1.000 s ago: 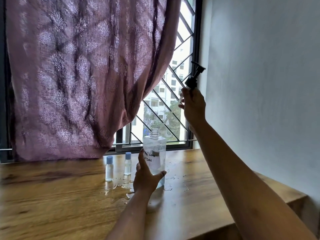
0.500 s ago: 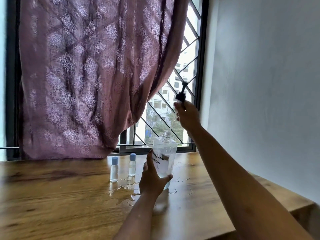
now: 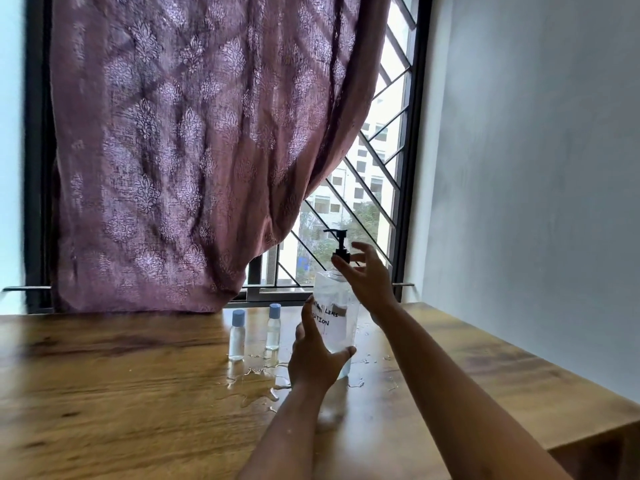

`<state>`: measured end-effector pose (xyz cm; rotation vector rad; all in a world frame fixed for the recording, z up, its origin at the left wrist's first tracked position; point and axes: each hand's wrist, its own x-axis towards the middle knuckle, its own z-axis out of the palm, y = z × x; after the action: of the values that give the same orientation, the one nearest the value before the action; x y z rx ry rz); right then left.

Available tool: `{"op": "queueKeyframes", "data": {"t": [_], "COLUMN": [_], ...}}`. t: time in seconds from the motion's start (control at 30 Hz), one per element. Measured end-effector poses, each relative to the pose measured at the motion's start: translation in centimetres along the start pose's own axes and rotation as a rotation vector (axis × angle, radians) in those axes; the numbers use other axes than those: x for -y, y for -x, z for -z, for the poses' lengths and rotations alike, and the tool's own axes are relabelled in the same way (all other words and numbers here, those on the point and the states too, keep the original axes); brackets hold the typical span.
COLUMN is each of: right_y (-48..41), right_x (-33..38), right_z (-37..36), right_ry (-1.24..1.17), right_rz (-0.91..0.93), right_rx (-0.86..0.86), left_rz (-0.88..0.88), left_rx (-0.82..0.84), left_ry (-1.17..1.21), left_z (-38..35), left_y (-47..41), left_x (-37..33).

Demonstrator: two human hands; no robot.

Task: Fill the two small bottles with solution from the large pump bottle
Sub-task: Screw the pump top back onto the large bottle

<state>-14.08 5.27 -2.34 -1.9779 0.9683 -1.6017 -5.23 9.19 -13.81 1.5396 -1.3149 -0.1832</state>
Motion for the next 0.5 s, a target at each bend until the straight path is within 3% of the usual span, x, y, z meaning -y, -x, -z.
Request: {"op": "queueKeyframes", "data": {"t": [0.3, 0.5], "right_y": [-1.6, -1.9], "right_x": [0.0, -0.7], "right_z": [-2.7, -2.5], "right_ry": [0.044, 0.137], "right_rz": [0.064, 0.196], "right_rx": [-0.223, -0.124], "left_rz": [0.006, 0.033], "left_rx": [0.026, 0.033], "left_ry": [0.0, 0.004], "left_z": [-0.3, -0.6], "left_y": [-0.2, -0.5], "left_x": [0.0, 0.0]}}
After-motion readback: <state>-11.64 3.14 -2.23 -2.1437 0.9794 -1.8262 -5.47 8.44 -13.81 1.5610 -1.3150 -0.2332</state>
